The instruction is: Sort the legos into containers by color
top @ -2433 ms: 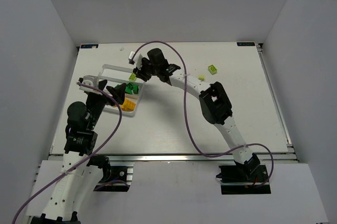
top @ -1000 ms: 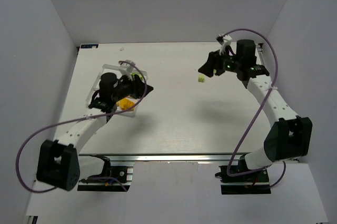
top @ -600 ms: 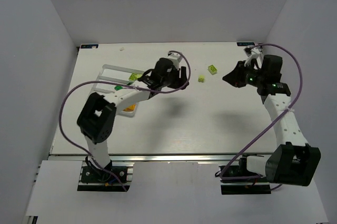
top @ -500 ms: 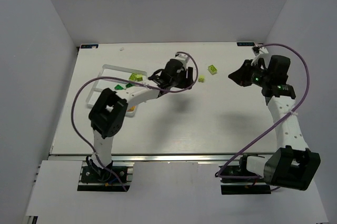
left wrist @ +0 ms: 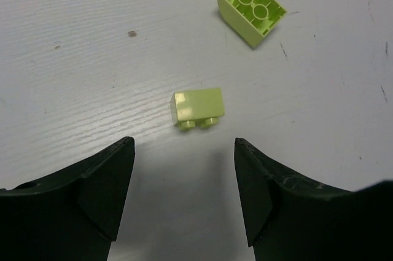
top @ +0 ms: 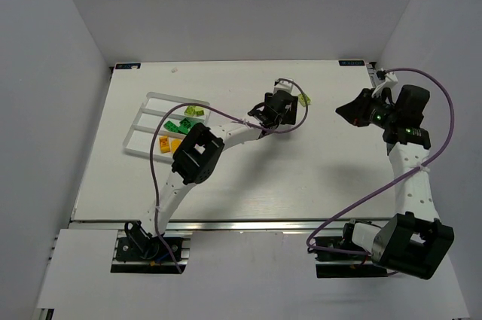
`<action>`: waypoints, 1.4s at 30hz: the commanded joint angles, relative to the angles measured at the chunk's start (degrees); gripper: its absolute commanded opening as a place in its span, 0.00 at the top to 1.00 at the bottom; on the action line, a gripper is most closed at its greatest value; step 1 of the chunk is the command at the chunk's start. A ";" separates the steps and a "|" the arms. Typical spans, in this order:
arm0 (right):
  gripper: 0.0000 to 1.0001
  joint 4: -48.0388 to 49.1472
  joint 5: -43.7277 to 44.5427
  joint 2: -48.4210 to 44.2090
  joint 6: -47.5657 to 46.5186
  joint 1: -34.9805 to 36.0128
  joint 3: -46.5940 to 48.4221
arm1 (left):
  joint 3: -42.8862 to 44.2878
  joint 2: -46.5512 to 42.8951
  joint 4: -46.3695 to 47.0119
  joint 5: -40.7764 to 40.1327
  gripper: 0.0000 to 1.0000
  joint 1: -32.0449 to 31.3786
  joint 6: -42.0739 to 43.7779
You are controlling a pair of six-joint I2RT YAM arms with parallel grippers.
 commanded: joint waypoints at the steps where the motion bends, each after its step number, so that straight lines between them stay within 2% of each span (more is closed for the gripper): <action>1: 0.82 3.38 -3.22 -1.90 0.59 -1.02 -0.56 | 6.27 1.88 1.29 -4.21 0.24 -0.39 -1.61; 10: 0.82 3.99 -5.24 -1.81 0.94 -1.29 -0.82 | 11.89 7.41 2.96 -6.68 0.25 -0.92 -2.32; 19: 0.82 4.43 -6.21 -2.52 1.21 -1.38 -1.26 | 16.92 11.73 2.25 -8.26 0.31 -0.92 -2.94; 23: 0.82 4.43 -6.47 -2.60 1.38 -1.55 -1.44 | 16.83 11.91 2.87 -8.88 0.43 -0.92 -2.50; 24: 0.82 4.61 -6.56 -2.60 1.30 -1.64 -1.53 | 16.74 11.82 3.13 -8.88 0.49 -0.92 -2.41; 28: 0.82 4.69 -7.18 -2.60 1.47 -1.81 -1.79 | 16.39 11.12 3.31 -8.61 0.63 -0.92 -2.06; 32: 0.81 4.96 -8.06 -3.13 1.12 -2.25 -2.49 | 11.48 6.74 7.43 -6.61 0.73 -0.92 0.22; 35: 0.62 5.40 -9.55 -3.48 -0.72 -2.43 -3.11 | 5.85 0.15 10.34 -0.99 0.81 -0.92 3.47; 36: 0.48 5.48 -10.86 -3.48 -1.34 -2.34 -3.37 | 4.28 -1.61 10.17 0.42 0.83 -0.40 3.48; 38: 0.35 5.83 -12.18 -3.40 -1.87 -2.34 -3.72 | -2.48 -8.64 10.60 4.02 0.85 0.66 2.61; 40: 0.30 6.36 -14.28 -2.96 -2.39 -2.34 -4.16 | -8.63 -13.99 11.56 5.36 0.86 2.85 1.46; 42: 0.31 6.28 -14.65 -2.52 -2.48 -2.25 -4.25 | -17.68 -22.26 12.36 6.41 0.88 4.35 0.85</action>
